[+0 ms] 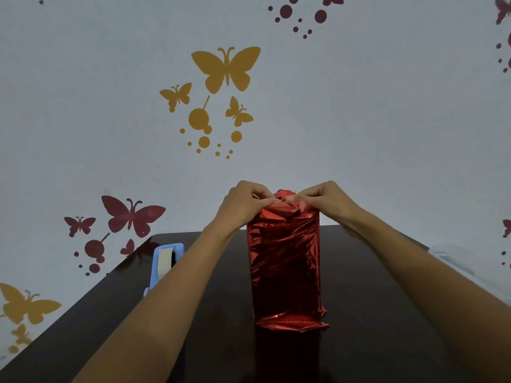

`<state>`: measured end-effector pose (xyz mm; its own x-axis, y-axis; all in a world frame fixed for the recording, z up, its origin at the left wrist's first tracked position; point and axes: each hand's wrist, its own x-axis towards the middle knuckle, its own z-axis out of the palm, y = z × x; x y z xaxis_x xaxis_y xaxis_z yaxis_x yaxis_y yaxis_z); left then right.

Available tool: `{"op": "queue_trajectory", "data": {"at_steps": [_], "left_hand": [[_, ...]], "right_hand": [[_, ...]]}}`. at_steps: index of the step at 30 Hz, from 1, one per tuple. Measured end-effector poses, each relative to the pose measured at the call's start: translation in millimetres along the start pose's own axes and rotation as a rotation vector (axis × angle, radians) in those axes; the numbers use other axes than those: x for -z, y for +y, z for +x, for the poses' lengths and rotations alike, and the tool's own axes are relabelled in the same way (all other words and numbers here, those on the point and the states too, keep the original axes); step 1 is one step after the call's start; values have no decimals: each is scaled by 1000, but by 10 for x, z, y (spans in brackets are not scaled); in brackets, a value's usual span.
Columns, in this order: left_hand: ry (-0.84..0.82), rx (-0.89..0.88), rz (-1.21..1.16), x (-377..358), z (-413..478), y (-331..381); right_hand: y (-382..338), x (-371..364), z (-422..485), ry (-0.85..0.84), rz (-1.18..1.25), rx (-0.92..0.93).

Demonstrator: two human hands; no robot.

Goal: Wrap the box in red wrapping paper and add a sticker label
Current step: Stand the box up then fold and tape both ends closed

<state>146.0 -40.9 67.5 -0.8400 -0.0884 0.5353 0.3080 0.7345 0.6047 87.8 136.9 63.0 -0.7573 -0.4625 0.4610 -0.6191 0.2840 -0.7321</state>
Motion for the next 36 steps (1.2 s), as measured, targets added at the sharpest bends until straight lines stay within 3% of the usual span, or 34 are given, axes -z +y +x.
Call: {"op": "queue_trajectory", "data": {"at_steps": [6, 14, 22, 26, 33, 36], "left_hand": [[11, 22, 3, 14, -43, 23], [-89, 219, -259, 163, 5, 75], [-122, 364, -157, 66, 176, 226], [-127, 436, -248, -2, 192, 198], [-101, 355, -317, -43, 156, 138], [-97, 347, -328, -48, 152, 93]], "right_hand": [[-163, 53, 26, -191, -51, -107], [-192, -8, -40, -217, -62, -133], [-130, -10, -79, -248, -13, -39], [-114, -25, -119, -225, 73, -49], [-75, -111, -169, -165, 194, 0], [-46, -116, -140, -150, 75, 22]]}}
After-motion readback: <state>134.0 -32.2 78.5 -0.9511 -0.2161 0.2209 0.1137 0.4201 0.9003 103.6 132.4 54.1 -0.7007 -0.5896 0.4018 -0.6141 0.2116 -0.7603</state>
